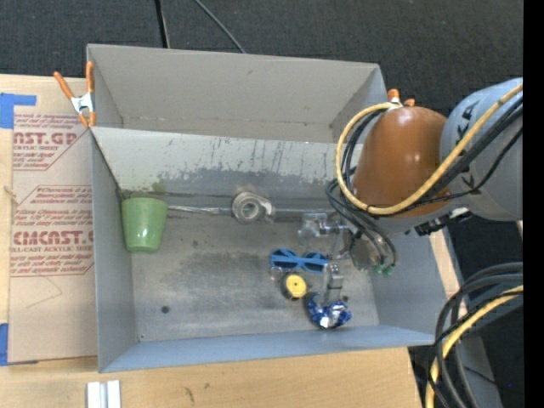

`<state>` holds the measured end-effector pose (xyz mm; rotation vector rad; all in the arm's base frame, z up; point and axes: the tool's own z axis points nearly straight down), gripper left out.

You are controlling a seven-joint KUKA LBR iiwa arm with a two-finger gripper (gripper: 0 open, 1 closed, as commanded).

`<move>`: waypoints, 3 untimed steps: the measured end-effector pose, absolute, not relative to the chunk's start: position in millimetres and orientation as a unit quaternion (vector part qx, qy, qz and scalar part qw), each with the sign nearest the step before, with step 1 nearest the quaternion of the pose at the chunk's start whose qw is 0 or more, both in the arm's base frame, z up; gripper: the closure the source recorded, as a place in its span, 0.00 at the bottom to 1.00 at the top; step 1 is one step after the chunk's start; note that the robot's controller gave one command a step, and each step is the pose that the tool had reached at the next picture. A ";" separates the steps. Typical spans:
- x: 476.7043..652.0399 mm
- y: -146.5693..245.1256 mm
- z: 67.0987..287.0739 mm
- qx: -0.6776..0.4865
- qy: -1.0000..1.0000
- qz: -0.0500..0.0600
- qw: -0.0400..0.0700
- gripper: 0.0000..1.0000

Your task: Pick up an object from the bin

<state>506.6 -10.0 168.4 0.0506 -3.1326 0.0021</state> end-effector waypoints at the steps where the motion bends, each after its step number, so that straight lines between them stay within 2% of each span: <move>1: 539.9 -14.5 65.7 0.000 -1.000 -0.001 0.003 0.00; 2: 566.0 -25.1 132.4 0.109 -0.994 0.000 -0.003 0.00; 3: 555.8 -39.1 68.7 0.026 -1.000 -0.001 0.003 0.00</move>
Offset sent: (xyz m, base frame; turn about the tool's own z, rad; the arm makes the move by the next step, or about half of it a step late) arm 0.0343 -0.0058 -0.0984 0.0327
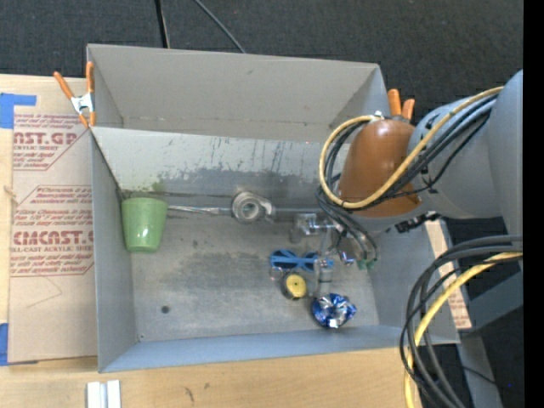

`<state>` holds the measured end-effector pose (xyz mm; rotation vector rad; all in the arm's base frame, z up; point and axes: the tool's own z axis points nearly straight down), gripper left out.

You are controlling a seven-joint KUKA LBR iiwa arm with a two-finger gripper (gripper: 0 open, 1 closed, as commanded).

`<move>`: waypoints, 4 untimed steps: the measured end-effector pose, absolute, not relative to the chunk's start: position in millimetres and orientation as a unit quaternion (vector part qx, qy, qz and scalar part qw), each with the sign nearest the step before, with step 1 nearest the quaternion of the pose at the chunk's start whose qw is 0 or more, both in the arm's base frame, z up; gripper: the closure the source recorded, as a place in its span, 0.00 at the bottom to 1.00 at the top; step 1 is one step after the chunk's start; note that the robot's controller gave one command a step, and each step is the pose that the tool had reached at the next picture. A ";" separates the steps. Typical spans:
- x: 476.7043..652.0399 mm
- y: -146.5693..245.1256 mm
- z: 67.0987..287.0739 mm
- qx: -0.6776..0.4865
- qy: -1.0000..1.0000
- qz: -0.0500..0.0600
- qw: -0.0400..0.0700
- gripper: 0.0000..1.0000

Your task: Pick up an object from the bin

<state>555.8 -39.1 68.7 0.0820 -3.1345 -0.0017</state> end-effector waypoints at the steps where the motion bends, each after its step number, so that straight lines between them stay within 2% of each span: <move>1: 559.3 -39.3 71.7 0.026 -1.000 0.000 -0.004 1.00; 2: 558.0 -39.2 70.3 0.026 -1.000 0.000 -0.002 0.00; 3: 557.6 -39.1 69.9 0.026 -1.000 -0.001 -0.001 1.00; 4: 526.4 -12.8 267.7 0.118 -0.993 0.000 -0.005 1.00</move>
Offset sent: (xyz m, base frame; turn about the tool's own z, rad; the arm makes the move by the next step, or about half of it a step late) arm 0.0000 0.0000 0.0000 0.0000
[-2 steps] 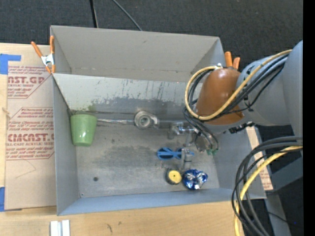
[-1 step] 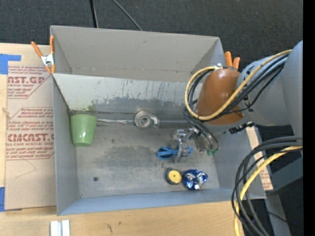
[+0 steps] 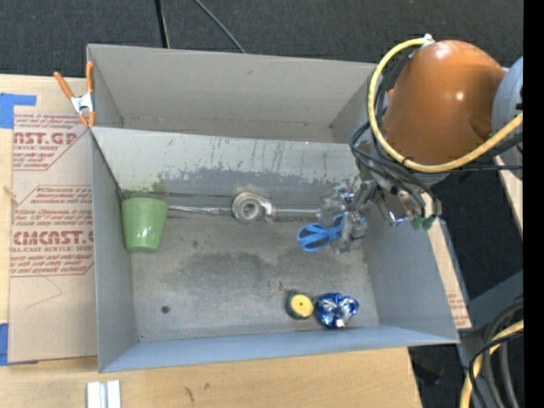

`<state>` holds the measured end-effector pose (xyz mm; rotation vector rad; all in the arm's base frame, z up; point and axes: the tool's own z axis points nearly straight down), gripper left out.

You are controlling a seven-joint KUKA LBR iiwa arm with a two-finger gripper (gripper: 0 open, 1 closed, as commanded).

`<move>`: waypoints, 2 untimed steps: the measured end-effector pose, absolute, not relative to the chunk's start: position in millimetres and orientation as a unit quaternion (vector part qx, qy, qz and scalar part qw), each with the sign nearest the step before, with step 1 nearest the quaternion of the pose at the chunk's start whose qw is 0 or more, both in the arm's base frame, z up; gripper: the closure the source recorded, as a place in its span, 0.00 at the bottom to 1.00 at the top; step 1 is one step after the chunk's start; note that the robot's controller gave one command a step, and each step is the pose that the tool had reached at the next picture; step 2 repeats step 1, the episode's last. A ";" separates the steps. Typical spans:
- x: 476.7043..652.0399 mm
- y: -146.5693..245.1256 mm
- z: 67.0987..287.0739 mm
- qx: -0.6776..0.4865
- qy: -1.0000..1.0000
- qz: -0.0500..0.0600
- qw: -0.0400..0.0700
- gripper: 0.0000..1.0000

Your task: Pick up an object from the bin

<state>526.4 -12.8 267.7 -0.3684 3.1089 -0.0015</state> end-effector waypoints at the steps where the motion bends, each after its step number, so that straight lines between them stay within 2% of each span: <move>1: 534.0 -74.7 292.8 -0.221 0.975 -0.001 0.002 1.00; 2: 534.0 -74.7 292.8 -0.221 0.975 -0.001 0.002 1.00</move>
Offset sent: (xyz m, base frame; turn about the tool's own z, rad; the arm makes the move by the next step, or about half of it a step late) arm 0.0065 -0.0608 0.0244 -0.2119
